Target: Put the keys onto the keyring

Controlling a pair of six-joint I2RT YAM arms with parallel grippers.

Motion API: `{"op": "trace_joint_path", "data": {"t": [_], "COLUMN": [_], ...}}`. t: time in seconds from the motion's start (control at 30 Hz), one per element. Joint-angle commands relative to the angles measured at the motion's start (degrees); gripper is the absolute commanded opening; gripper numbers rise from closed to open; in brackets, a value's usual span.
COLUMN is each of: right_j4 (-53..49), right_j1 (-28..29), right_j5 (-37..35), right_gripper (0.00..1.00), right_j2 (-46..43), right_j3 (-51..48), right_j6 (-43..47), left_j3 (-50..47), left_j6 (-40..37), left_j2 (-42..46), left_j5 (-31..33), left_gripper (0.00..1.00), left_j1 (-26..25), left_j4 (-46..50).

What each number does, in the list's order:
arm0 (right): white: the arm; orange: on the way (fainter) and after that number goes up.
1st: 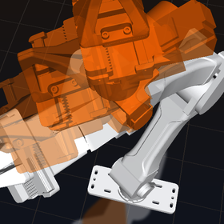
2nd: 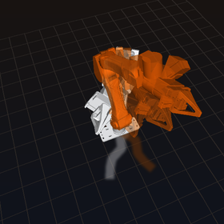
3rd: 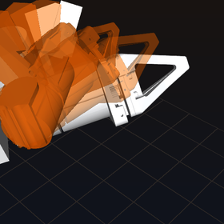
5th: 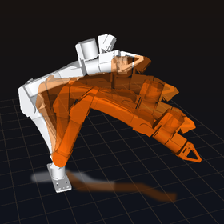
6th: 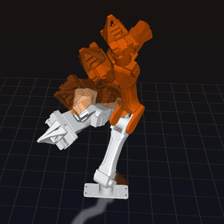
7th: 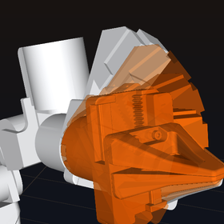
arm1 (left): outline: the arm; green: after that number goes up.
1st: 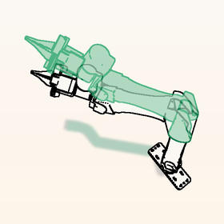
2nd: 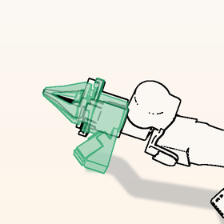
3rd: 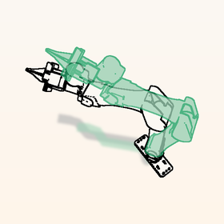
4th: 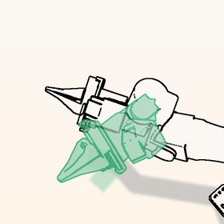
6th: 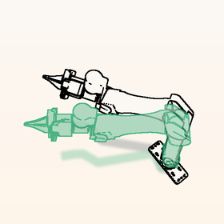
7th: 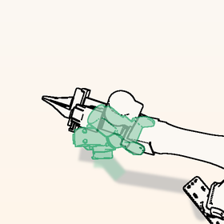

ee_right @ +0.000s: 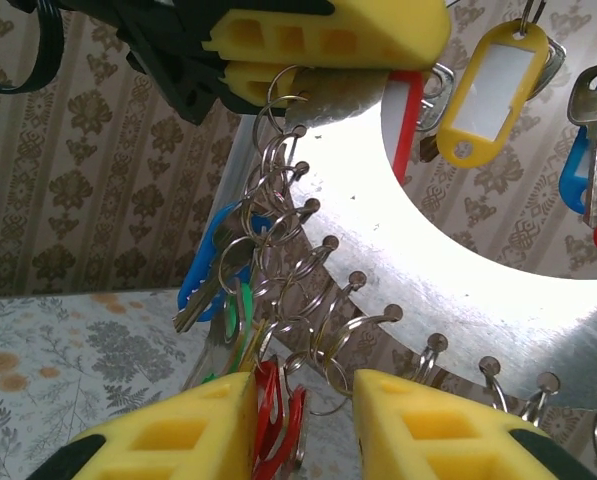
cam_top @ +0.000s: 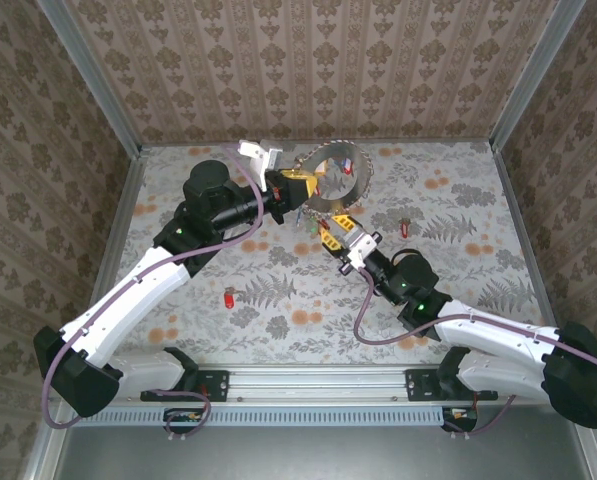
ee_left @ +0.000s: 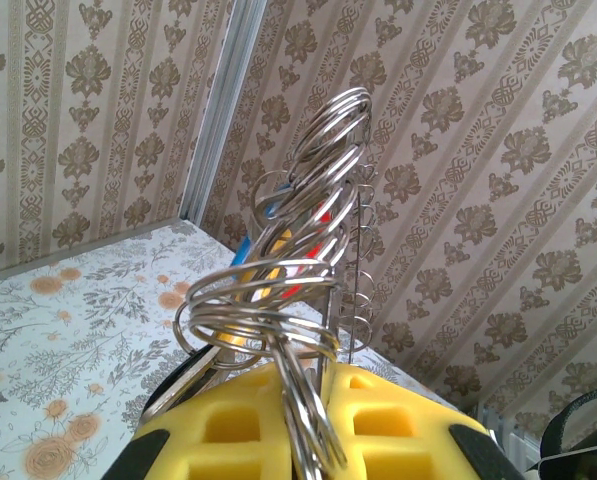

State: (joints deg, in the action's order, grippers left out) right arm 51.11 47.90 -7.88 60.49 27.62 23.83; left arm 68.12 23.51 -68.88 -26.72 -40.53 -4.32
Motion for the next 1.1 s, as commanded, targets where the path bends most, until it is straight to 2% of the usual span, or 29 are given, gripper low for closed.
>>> {"op": "trace_joint_path", "data": {"t": [0.0,0.47,0.73,1.07], "right_j4": [2.67,4.68,6.14,7.60], "right_j1": [0.48,0.50,0.52,0.48], "right_j5": [-2.90,-6.37,-7.15,-6.97], "right_gripper": [0.33,0.31,0.23,0.21], "right_j2": [-0.11,0.67,2.24,3.41], "right_j3": [1.14,1.34,2.00,2.58], "right_j6": [0.44,0.86,0.96,1.16], "left_j3": [0.12,-0.17,-0.20,-0.32], "left_j6": [0.36,0.69,0.87,1.13], "left_j2": [1.03,1.12,1.26,1.24], "left_j5": [0.01,0.15,0.03,-0.05], "left_gripper": [0.00,0.00,0.00,0.00], "left_j1": [-0.43,-0.49,-0.51,-0.51], "left_j4": [-4.83,-5.18,-5.26,-5.40]}}
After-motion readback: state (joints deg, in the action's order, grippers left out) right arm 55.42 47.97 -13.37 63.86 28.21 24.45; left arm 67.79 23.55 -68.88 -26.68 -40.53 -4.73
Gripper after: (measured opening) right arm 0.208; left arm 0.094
